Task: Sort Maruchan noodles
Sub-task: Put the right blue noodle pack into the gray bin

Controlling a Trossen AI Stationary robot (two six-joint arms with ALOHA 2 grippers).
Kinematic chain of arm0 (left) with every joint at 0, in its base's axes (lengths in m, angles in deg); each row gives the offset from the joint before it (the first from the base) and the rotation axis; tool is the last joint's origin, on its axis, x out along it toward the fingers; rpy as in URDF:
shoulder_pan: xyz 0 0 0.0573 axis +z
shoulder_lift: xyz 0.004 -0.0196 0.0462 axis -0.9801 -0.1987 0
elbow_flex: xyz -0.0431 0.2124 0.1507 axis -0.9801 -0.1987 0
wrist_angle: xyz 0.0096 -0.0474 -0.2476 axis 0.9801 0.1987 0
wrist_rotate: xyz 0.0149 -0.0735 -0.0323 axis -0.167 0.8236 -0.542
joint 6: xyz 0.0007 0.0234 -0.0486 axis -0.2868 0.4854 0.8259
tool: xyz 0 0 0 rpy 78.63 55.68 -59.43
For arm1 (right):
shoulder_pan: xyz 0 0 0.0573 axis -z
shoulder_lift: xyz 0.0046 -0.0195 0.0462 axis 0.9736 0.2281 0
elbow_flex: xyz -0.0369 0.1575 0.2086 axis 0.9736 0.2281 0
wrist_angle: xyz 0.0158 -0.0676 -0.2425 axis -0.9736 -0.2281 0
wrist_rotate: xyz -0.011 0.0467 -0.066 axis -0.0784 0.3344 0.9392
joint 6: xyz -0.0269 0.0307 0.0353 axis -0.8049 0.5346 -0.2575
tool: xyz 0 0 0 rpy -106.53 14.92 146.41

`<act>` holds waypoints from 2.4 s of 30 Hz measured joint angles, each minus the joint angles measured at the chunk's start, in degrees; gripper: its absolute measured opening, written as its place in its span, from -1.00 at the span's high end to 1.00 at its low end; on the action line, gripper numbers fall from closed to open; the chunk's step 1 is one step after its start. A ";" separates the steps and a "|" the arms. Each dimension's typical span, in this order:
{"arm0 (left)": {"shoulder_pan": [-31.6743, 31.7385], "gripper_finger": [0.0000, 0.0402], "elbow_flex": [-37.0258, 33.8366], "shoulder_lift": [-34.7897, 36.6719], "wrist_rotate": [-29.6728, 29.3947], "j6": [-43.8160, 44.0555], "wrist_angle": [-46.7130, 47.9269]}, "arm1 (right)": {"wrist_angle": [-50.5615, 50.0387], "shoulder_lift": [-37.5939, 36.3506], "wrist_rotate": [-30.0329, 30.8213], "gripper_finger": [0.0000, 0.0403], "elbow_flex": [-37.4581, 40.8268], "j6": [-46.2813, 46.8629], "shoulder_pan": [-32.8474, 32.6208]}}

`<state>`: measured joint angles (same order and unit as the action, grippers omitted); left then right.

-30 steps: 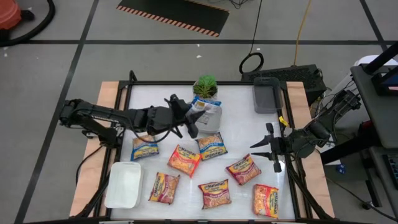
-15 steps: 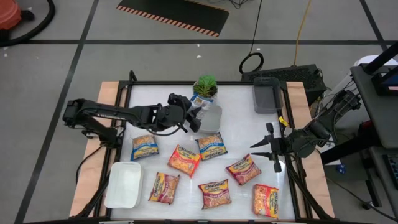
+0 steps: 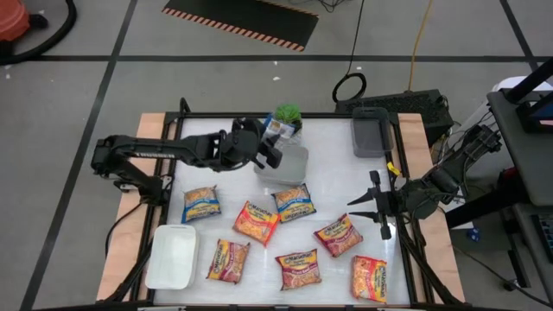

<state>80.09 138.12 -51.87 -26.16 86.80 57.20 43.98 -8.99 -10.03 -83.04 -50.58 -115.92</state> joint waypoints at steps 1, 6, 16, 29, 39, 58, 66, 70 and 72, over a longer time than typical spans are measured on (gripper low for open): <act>0.29 0.30 1.41 -0.19 -0.01 0.16 1.46 | -0.02 0.00 0.04 0.49 0.00 -0.39 0.00; 1.92 0.30 8.09 -2.39 -1.00 0.18 8.76 | 0.07 0.00 0.06 0.49 0.00 -1.64 0.00; 4.28 0.30 11.21 -9.35 -0.27 4.59 17.47 | 0.30 0.00 0.07 0.49 0.00 -2.49 0.00; 3.42 0.30 11.14 -17.08 -0.11 14.70 25.97 | 0.42 0.00 0.08 0.49 0.00 -2.57 0.00; 1.59 0.30 10.75 -18.21 0.82 24.60 32.08 | 0.38 0.00 0.08 0.49 0.00 -2.49 0.00; 0.82 0.30 3.52 -18.19 -2.21 33.81 28.95 | 0.44 0.00 0.06 0.49 0.00 -0.97 0.01; 1.38 0.30 3.50 -20.41 -2.08 34.35 27.70 | 0.44 0.00 0.06 0.49 0.00 -0.96 0.02; 1.52 0.30 3.43 -22.12 -1.58 36.08 27.09 | 0.44 0.00 0.06 0.49 0.00 -0.96 0.02; 1.55 0.30 3.43 -22.93 -1.26 36.27 26.39 | 0.46 0.00 0.06 0.49 0.00 -0.96 0.02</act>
<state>81.63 141.56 -74.80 -27.42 123.07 83.60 44.44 -8.99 -9.97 -83.04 -51.55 -115.90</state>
